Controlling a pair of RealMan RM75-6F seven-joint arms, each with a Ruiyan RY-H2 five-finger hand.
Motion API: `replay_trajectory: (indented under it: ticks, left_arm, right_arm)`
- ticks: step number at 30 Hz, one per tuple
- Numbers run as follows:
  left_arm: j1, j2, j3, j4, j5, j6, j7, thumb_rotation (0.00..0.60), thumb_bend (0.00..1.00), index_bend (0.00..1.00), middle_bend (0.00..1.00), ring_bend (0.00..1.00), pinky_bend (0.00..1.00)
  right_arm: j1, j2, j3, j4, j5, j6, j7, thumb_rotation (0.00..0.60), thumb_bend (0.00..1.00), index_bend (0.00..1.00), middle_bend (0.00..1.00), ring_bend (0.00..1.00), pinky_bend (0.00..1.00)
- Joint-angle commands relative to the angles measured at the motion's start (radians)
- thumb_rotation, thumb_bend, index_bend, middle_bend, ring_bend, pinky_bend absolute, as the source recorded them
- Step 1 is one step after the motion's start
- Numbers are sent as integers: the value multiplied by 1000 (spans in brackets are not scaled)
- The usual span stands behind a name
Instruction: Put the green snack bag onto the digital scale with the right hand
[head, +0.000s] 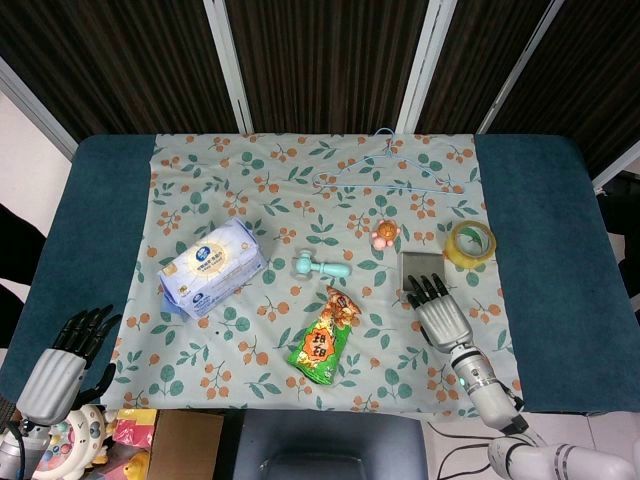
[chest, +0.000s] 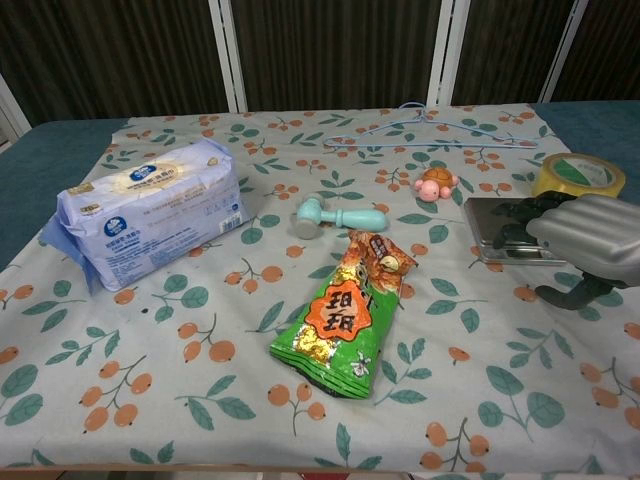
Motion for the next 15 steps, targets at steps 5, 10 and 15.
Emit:
replay_trajectory:
  ticks: [5, 10, 15]
  left_arm:
    - [0, 0, 0, 1, 1, 1, -1, 600, 477, 0, 0, 5, 98]
    - [1, 0, 0, 1, 1, 2, -2, 600, 477, 0, 0, 6, 99]
    - [2, 1, -1, 0, 2, 5, -2, 600, 478, 0, 0, 5, 98]
  right_arm:
    - [14, -7, -2, -3, 41, -4, -35, 600, 528, 341, 0, 0, 0]
    - [22, -9, -7, -6, 57, -2, -50, 600, 528, 338, 0, 0, 0]
    - [28, -9, -14, -14, 61, 5, -54, 600, 528, 333, 0, 0, 0]
